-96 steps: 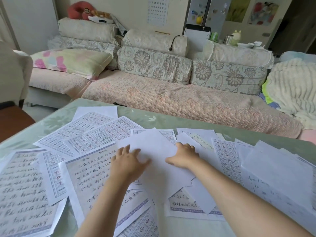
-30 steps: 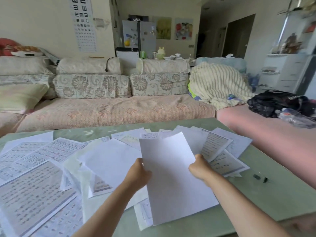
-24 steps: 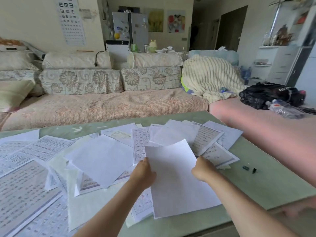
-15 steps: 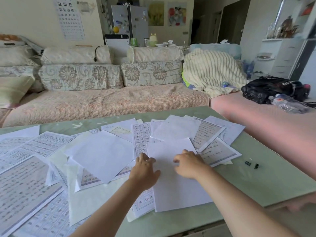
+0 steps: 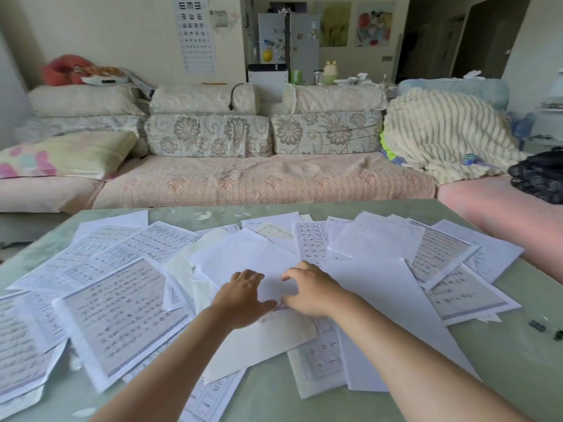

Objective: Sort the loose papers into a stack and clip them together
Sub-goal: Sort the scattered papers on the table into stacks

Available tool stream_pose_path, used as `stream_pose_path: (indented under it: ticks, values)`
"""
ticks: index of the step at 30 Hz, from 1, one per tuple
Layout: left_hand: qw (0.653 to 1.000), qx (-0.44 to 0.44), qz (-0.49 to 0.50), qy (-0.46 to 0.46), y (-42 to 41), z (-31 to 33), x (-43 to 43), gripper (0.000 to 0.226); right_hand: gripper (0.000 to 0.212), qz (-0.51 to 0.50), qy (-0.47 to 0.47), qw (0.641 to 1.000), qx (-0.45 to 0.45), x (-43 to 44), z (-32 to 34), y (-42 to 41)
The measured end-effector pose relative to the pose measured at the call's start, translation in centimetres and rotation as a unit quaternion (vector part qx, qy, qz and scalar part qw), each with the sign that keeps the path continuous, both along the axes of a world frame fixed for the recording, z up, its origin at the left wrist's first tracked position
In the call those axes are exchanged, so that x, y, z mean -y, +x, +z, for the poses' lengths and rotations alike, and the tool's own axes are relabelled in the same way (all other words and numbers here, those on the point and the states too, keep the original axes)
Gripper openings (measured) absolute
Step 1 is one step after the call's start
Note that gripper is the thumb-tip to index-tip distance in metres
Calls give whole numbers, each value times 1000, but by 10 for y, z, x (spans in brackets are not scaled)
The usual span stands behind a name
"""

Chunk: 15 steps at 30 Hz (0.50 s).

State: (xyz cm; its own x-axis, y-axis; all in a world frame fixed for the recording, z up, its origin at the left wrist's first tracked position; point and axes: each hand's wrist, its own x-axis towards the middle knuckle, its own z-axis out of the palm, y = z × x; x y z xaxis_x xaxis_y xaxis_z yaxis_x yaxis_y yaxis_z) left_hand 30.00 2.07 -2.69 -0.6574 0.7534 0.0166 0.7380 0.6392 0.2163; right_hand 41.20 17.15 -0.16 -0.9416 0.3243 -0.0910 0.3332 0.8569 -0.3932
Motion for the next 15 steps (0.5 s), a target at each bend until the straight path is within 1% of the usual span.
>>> stream_pose_path:
  ticks: [3, 4, 5, 8, 11, 12, 13, 15]
  values:
    - [999, 11, -12, -52, -19, -18, 17, 105, 76, 52, 58, 997, 19, 13, -9, -23]
    - [998, 16, -18, -52, -22, -25, 23, 110, 81, 69, 81, 994, 37, 15, -11, -28]
    - [999, 17, -21, -45, -26, -31, 28, 111, 86, 84, 97, 990, 57, 17, -12, -31]
    - [1000, -2, -16, 2, -36, -35, 39, 89, 88, 102, 95, 987, 83, 21, -19, -41]
    - [998, -11, -12, 53, -45, -25, 46, 69, 89, 105, 108, 987, 47, 23, -26, -50]
    - [997, 0, -9, 71, -48, -21, 49, 64, 85, 106, 112, 988, 24, 22, -28, -53]
    - [996, 15, -7, 89, -50, -17, 53, 60, 76, 103, 108, 989, -3, 21, -29, -54]
    - [992, 45, -13, 113, -53, -12, 62, 57, 51, 100, 113, 987, -60, 19, -30, -54]
